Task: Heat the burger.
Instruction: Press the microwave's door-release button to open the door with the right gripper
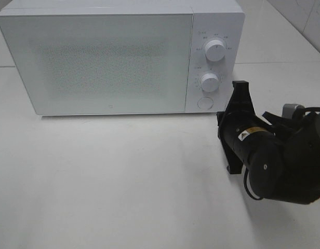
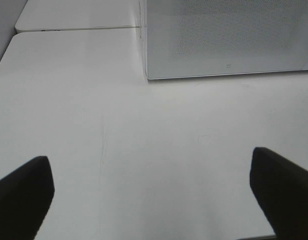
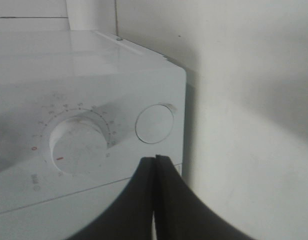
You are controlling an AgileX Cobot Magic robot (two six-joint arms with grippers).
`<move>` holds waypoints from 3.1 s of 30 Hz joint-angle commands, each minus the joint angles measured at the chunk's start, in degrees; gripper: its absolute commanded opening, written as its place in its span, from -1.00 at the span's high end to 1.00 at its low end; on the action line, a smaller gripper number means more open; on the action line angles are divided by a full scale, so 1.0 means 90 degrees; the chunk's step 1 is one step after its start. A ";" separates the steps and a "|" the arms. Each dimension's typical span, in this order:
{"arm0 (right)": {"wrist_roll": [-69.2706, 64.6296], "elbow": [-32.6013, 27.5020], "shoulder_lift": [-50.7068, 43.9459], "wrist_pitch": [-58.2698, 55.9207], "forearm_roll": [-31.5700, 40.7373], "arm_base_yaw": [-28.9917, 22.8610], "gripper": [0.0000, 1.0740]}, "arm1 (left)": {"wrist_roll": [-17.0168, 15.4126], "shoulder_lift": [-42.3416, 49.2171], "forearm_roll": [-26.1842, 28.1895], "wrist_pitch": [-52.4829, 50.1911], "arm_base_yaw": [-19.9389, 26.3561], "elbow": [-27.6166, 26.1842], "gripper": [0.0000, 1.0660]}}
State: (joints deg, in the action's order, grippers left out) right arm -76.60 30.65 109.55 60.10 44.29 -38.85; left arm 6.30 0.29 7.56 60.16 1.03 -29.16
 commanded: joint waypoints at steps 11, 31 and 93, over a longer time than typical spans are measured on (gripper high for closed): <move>-0.0694 0.0980 0.0821 -0.0045 -0.0306 0.0236 0.96 | -0.0013 0.0140 0.0051 -0.0057 0.0006 0.0019 -0.88; -0.0344 0.1636 0.1127 -0.0668 -0.0477 0.0751 0.96 | -0.0013 0.0140 0.0051 -0.0057 0.0006 0.0019 -0.88; 0.0618 0.3775 0.2012 0.0898 0.0115 0.0974 0.96 | -0.0019 0.0140 0.0051 -0.0057 0.0006 0.0019 -0.88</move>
State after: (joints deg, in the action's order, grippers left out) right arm -71.22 58.04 127.37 53.63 56.09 -33.86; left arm 6.30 0.29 7.56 60.16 1.03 -29.16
